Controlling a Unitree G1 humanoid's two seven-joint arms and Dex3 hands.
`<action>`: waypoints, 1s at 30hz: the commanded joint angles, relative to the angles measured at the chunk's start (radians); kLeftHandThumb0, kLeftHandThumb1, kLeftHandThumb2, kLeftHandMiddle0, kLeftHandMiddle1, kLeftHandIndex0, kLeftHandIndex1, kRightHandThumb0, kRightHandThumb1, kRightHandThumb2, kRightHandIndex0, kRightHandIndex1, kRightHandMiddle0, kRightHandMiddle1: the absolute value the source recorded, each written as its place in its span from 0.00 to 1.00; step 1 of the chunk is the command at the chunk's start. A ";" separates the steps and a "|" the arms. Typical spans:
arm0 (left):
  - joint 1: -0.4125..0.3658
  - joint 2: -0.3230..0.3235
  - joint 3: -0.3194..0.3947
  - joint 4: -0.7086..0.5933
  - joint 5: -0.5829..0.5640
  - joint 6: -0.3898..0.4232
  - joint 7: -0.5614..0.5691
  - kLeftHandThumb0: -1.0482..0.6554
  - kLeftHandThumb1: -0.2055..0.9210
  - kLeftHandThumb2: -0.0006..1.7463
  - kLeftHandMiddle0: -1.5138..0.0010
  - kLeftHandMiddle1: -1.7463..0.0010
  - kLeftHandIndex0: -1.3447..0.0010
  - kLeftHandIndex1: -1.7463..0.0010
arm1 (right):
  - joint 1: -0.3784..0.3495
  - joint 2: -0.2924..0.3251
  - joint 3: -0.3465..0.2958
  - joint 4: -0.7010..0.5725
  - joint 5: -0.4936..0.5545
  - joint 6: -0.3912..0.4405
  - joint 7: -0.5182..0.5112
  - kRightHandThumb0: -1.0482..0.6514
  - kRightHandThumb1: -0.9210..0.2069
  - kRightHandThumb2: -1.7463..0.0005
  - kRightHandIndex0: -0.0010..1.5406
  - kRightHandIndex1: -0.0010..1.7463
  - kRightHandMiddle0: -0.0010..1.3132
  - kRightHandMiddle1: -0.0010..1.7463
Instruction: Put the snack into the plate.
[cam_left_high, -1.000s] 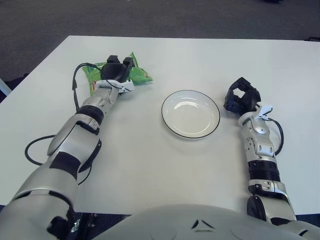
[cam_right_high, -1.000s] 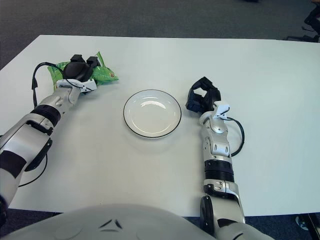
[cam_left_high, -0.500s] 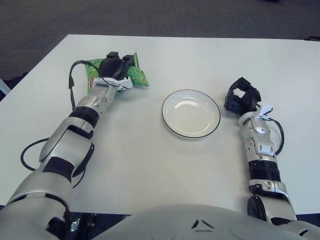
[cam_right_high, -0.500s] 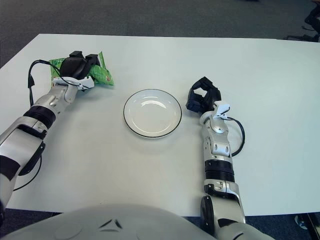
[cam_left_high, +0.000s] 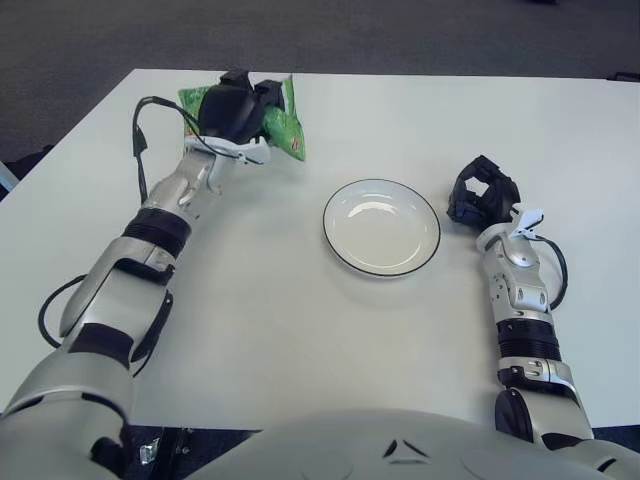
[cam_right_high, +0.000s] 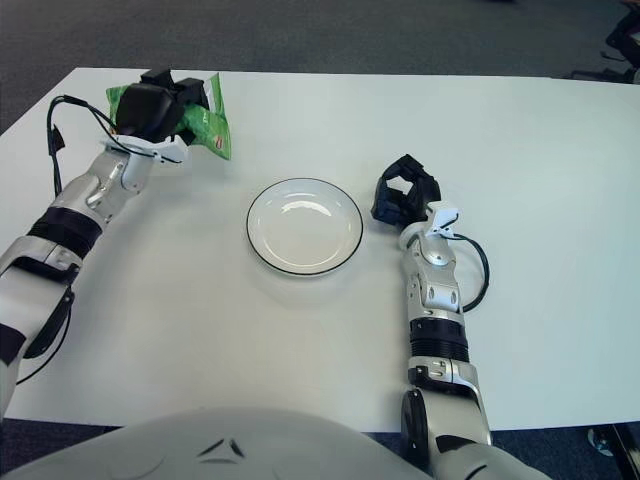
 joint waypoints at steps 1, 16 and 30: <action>0.030 0.008 0.029 -0.078 -0.005 0.007 -0.033 0.97 0.21 0.95 0.44 0.00 0.12 0.00 | 0.073 0.016 -0.006 0.058 0.005 -0.005 0.003 0.32 0.58 0.21 0.87 1.00 0.50 1.00; 0.064 -0.096 0.065 -0.422 -0.031 0.056 -0.201 0.97 0.22 0.95 0.44 0.00 0.14 0.00 | 0.061 0.009 -0.009 0.089 0.006 -0.025 0.011 0.32 0.58 0.21 0.87 1.00 0.50 1.00; 0.058 -0.124 0.052 -0.528 -0.044 -0.089 -0.305 0.96 0.24 0.93 0.46 0.00 0.18 0.00 | 0.052 0.012 -0.003 0.102 0.000 -0.025 0.003 0.32 0.58 0.21 0.86 1.00 0.50 1.00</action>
